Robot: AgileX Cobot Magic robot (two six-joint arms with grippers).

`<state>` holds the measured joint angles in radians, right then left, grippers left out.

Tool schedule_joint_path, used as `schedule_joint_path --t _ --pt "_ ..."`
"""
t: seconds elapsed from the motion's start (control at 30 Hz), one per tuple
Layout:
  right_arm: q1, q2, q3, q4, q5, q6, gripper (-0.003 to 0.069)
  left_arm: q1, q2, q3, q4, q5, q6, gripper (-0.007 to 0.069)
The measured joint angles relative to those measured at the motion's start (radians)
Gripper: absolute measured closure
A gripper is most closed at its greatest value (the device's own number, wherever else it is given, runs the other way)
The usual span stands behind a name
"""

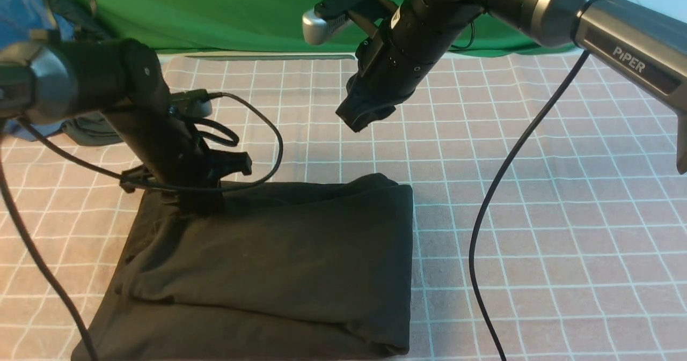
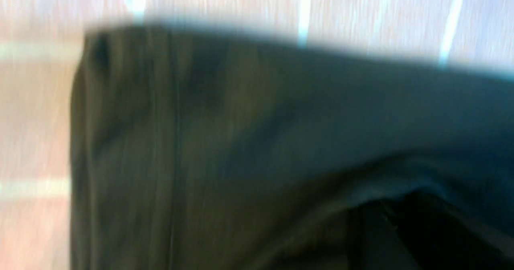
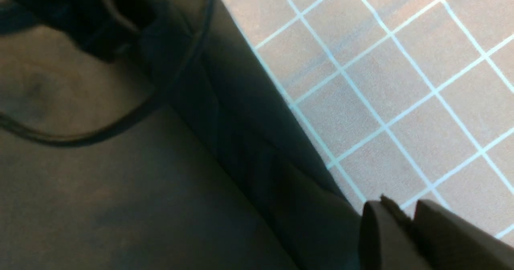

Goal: Fold a long-sleeved shirt over a pink coffee tablecloth.

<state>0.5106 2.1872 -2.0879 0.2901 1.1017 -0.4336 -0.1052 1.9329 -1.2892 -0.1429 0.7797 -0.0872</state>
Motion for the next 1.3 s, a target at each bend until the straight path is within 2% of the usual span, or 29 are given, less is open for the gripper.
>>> schedule_joint_path --t 0.13,0.23,0.4,0.53,0.77,0.9,1.1,1.2,1.3 --pt "0.0 0.0 0.0 0.02 -0.007 0.0 0.0515 0.0 0.009 0.0 -0.01 -0.122 -0.006 0.0463" --pt "0.0 0.0 0.0 0.033 -0.011 -0.003 0.0515 0.005 0.011 -0.001 -0.01 -0.212 -0.071 0.0463" --pt "0.0 0.0 0.0 0.036 -0.012 -0.005 0.0515 0.034 0.006 -0.001 0.001 -0.232 -0.155 0.0463" --pt "0.0 0.0 0.0 0.036 -0.013 -0.005 0.0515 0.067 -0.018 -0.001 0.0 -0.201 -0.167 0.0463" --pt "0.0 0.0 0.0 0.04 -0.02 -0.004 0.0515 0.088 -0.095 -0.001 -0.067 0.001 -0.005 0.0463" --pt "0.0 0.0 0.0 0.044 -0.026 -0.004 0.0515 0.087 -0.073 -0.001 -0.129 0.025 0.058 0.0463" --pt "0.0 0.0 0.0 0.049 -0.026 0.004 0.0515 0.087 -0.044 -0.001 -0.135 0.091 0.093 0.0463" --pt "0.0 0.0 0.0 0.05 -0.026 0.005 0.0512 0.087 -0.044 -0.001 -0.148 0.12 0.167 0.0463" --pt "0.0 0.0 0.0 0.051 -0.026 0.007 0.0505 0.087 -0.044 -0.001 -0.216 0.128 0.287 0.0457"
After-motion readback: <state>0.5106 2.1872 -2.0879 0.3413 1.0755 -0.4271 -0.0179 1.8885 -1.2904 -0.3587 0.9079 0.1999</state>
